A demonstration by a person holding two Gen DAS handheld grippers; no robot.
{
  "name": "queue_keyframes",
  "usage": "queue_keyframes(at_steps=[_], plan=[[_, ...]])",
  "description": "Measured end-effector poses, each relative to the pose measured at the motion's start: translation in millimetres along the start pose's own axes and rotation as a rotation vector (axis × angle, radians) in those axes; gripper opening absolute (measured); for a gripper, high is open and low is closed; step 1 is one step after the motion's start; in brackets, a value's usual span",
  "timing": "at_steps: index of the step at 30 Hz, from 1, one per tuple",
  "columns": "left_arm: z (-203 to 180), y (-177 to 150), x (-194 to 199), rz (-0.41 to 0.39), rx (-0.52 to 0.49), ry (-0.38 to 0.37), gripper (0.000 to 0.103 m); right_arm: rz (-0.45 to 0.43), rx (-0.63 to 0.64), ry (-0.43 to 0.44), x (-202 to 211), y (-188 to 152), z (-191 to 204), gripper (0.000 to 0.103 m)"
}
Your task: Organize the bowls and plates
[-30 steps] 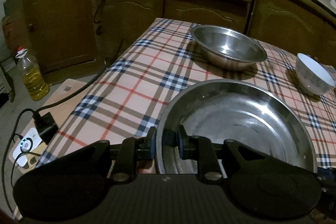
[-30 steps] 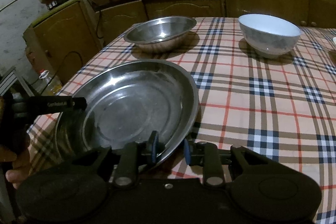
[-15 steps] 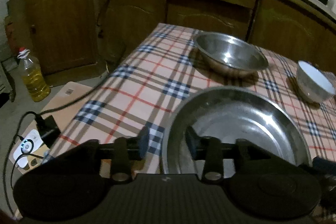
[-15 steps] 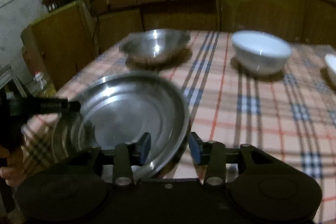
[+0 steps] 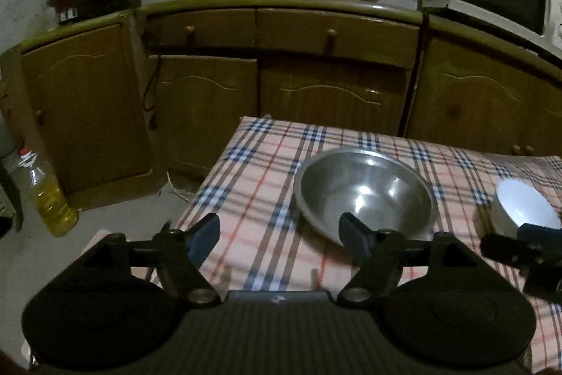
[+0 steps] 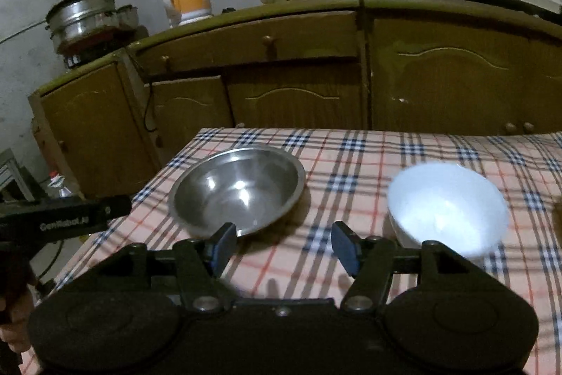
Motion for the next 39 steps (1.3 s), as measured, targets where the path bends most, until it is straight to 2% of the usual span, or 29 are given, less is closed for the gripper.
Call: queue_keyframes(at_steps=[8, 11, 12, 13, 14, 15, 16, 24, 28, 31, 39], plan=[[-15, 9, -81, 0.135, -0.011, 0.072, 0.075, 0.100, -0.028, 0.058, -73, 15, -5, 0.073], [-16, 7, -96, 0.174, -0.001, 0.061, 0.063, 0.135, -0.058, 0.057, -93, 10, -8, 0.073], [-16, 6, -102, 0.191, 0.000, 0.054, 0.049, 0.139, -0.068, 0.063, -98, 9, -9, 0.071], [-17, 5, -106, 0.206, 0.001, 0.043, 0.039, 0.151, -0.079, 0.072, -104, 7, -10, 0.067], [-18, 4, -110, 0.219, 0.009, 0.026, 0.034, 0.157, -0.094, 0.092, -109, 6, -11, 0.052], [-20, 3, -112, 0.220, 0.011, 0.013, 0.024, 0.152, -0.108, 0.111, -111, 5, -12, 0.032], [-23, 2, -110, 0.217, 0.008, 0.003, 0.021, 0.146, -0.108, 0.116, -109, 6, -11, 0.033], [-33, 3, -82, 0.182, 0.031, -0.013, 0.020, 0.087, -0.084, 0.085, -79, 13, -14, 0.032], [-38, 7, -52, 0.164, 0.053, -0.029, 0.021, 0.041, -0.060, 0.079, -44, 21, -16, 0.032], [-46, 6, -23, 0.137, 0.032, -0.035, 0.021, 0.016, -0.048, 0.074, -13, 22, -17, 0.032], [-68, -14, 49, 0.080, 0.008, -0.065, 0.021, -0.051, -0.024, 0.044, 76, 4, -26, 0.032]])
Point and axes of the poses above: each gripper's, at about its wrist camera, not at the fingertips, and x roughly against the way its jaws point, z to its left, y to its top, the point moved 2 cm from there along -x, roughly the way its jaws point, and after that the axes turned 14 degrees about x, right-handed, at the moved point
